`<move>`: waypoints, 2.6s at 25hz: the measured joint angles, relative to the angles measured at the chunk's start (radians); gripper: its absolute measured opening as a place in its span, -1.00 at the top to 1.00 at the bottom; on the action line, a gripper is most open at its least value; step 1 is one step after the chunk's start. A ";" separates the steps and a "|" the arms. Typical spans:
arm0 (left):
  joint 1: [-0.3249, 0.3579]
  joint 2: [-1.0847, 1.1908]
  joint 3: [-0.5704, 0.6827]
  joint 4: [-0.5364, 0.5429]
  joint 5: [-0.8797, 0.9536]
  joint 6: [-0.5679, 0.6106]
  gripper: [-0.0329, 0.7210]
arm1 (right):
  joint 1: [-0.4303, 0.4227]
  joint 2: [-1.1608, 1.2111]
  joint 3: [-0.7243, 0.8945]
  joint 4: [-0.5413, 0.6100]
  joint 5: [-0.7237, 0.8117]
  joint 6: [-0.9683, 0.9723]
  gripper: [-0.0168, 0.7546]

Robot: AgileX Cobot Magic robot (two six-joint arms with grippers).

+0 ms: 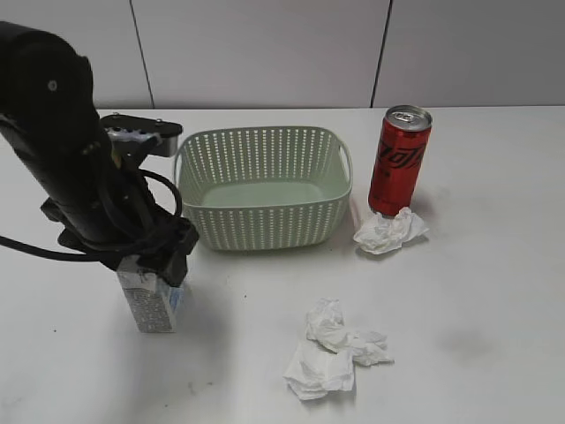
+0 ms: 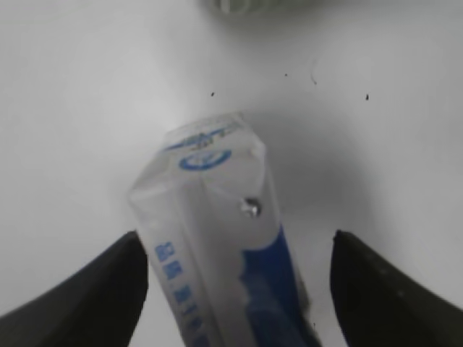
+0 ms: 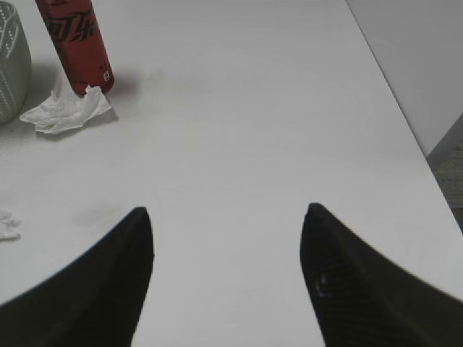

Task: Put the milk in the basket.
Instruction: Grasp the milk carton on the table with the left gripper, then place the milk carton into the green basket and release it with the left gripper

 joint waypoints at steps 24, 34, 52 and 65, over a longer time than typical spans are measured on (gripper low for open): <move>0.000 -0.006 -0.482 0.217 0.294 0.037 0.16 | 0.000 0.000 0.000 0.000 0.000 0.000 -0.34; 0.000 0.105 -0.674 0.143 0.143 0.102 0.16 | 0.000 0.000 0.000 0.000 0.000 0.000 -0.34; -0.004 0.411 -0.674 0.077 0.125 0.142 0.10 | 0.000 0.000 0.000 0.000 0.000 0.000 -0.34; 0.004 0.323 -0.870 0.083 0.263 0.142 -0.80 | 0.000 0.000 0.000 0.000 0.000 0.000 -0.34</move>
